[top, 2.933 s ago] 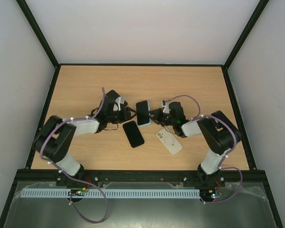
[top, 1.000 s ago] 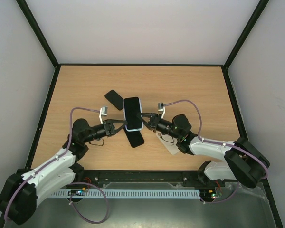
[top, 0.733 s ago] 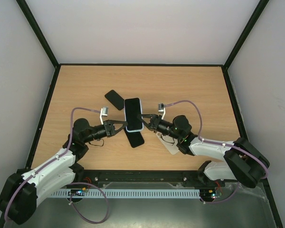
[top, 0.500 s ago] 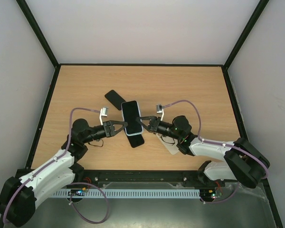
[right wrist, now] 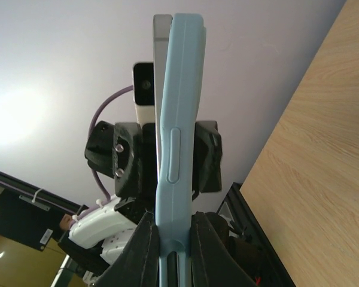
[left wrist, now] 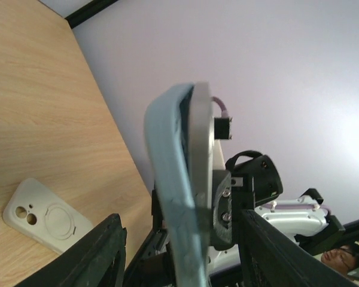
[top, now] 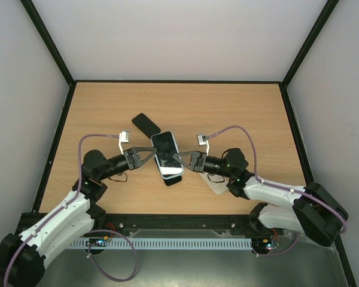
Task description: Put the phone into the phone case
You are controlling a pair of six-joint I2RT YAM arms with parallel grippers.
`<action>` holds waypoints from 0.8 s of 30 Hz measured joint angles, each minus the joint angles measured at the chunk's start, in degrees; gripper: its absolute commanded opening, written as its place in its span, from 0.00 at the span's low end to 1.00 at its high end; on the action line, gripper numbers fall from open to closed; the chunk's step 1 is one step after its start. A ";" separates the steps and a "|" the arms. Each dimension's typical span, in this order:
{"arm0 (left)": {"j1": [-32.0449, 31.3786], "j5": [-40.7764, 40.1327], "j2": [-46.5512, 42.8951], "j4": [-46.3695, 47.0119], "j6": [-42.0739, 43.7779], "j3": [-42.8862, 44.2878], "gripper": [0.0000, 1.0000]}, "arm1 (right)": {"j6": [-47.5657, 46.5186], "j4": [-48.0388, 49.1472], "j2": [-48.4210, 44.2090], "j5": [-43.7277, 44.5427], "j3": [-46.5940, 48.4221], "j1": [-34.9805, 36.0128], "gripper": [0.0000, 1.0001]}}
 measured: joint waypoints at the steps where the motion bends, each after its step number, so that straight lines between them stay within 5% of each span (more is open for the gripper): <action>1: 0.24 -0.17 -0.26 0.02 -0.20 0.00 0.52 | -0.13 0.00 0.00 -0.35 -0.24 0.00 0.07; 10: 2.29 -1.05 -1.95 0.33 -1.64 0.13 0.39 | -0.76 -0.04 0.00 -2.91 -1.18 0.22 0.07; 17: 2.43 -1.01 -1.75 0.33 -2.27 0.15 0.03 | -1.73 0.26 0.00 -3.67 -1.18 0.63 0.09; 24: 2.60 -0.55 -1.73 -0.70 -1.29 0.20 0.02 | -3.91 -1.66 -0.79 -3.26 -1.42 1.05 0.20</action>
